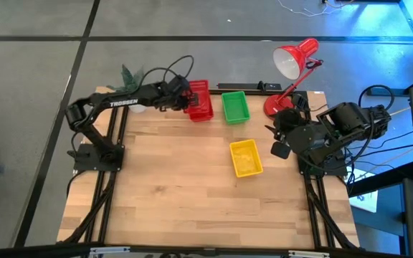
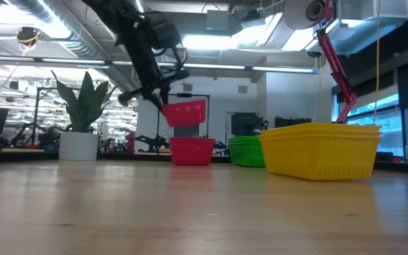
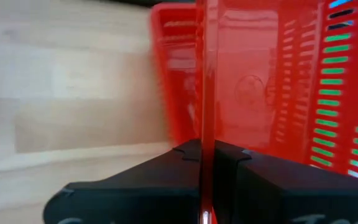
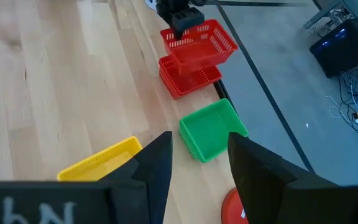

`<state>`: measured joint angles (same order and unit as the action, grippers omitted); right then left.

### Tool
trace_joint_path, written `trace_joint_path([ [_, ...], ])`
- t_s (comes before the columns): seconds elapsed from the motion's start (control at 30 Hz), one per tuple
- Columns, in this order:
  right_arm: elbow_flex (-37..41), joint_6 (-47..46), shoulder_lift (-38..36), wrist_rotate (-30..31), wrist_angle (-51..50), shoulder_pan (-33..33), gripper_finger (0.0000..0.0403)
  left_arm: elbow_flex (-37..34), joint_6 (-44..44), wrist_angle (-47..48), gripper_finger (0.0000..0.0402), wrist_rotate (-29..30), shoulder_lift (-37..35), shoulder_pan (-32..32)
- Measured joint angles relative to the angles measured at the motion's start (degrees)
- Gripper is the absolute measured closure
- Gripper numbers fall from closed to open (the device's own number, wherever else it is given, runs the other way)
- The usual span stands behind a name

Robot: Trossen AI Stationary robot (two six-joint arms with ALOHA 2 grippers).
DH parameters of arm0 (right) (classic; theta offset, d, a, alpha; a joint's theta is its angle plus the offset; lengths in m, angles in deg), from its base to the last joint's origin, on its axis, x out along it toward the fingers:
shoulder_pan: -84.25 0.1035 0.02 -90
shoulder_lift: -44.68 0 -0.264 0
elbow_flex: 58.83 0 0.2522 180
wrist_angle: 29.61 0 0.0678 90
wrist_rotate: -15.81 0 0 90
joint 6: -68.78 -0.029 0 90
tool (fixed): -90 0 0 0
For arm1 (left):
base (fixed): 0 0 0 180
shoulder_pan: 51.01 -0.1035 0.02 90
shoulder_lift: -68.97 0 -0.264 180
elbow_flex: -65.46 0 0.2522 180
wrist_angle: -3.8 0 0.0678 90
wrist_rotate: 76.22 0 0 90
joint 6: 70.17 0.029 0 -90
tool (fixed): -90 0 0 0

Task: Stack baskets by color
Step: Stack the bottom red bin on the top red bin

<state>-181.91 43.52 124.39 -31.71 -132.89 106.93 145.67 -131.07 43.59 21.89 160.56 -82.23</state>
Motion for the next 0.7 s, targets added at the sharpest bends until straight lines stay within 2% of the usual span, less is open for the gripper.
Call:
trace_joint_path([
  [0.23, 0.00, 0.07, 0.01, -0.02, 0.02, 0.01, 0.0247, -2.05, -3.06, -0.30, 0.0401, 0.67, 0.25, -0.35],
  [0.47, 0.00, 0.34, 0.02, -0.02, 0.02, 0.02, 0.0247, -1.91, -3.09, -4.30, 0.0401, 0.51, 2.29, -0.13],
  [0.7, 0.02, 0.45, 0.02, -0.04, -0.10, 0.02, 0.0247, -2.00, -3.26, -3.93, 0.0401, -0.09, 3.99, -0.26],
])
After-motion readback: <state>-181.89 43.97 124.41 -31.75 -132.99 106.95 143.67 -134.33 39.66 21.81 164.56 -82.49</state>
